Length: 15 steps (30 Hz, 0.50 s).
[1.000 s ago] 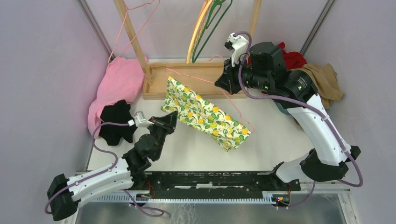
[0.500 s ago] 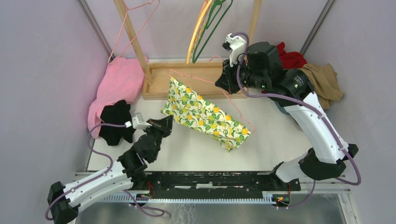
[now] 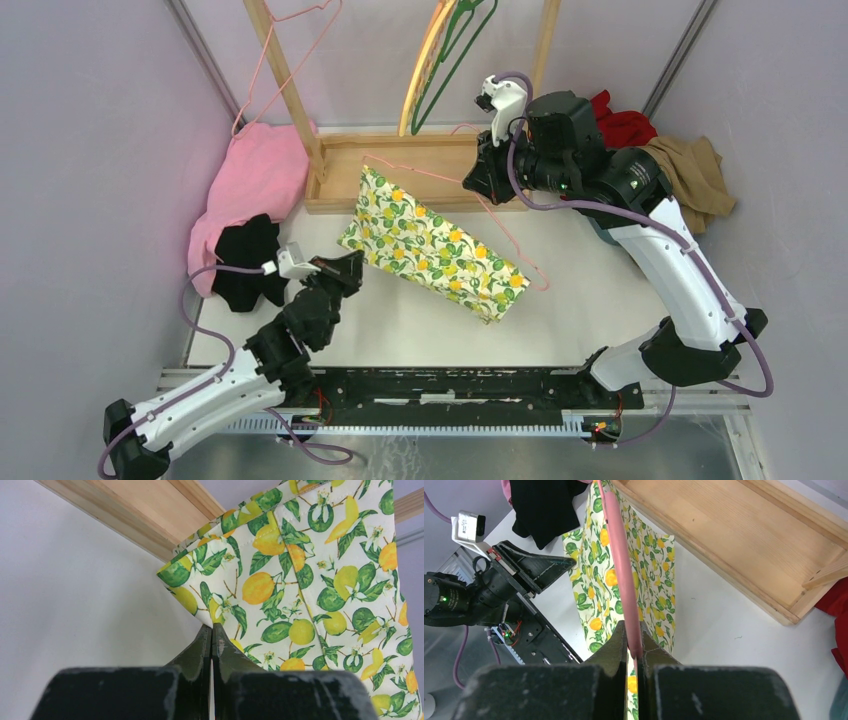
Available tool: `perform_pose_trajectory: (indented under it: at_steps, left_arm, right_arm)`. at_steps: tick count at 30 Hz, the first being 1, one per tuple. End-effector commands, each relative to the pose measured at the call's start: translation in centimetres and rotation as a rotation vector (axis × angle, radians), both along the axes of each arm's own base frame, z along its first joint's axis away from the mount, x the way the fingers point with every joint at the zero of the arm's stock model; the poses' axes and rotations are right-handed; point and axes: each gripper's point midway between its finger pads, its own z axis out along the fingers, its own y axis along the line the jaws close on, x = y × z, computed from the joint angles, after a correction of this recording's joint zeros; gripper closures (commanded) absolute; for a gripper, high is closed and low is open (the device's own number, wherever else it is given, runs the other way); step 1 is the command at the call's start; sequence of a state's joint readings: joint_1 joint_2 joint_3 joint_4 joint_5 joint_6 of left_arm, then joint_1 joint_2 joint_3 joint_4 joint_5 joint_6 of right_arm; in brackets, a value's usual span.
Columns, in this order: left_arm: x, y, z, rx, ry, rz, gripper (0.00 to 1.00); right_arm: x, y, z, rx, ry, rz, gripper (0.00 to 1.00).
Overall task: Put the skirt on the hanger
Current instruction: Hang the skirt on the hanger.
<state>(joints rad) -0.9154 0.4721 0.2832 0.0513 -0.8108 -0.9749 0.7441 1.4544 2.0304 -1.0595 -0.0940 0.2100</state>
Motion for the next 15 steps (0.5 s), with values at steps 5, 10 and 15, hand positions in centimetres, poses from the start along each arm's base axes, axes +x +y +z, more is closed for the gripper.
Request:
perform_pose_trajectory:
  at_steps: [5, 10, 15]
  left_arm:
    - [-0.5, 2.6, 0.9, 0.050, 0.021, 0.074, 0.97]
    - [-1.0, 3.6, 0.2, 0.067, 0.033, 0.092, 0.97]
    - [-1.2, 4.1, 0.1, 0.068, 0.032, 0.099, 0.97]
  right_arm:
    - [0.5, -1.6, 4.0, 0.042, -0.128, -0.042, 0.99]
    - [0.8, -2.2, 4.5, 0.037, -0.144, -0.061, 0.99]
    - [0.9, -2.6, 5.0, 0.039, -0.150, -0.068, 0.99]
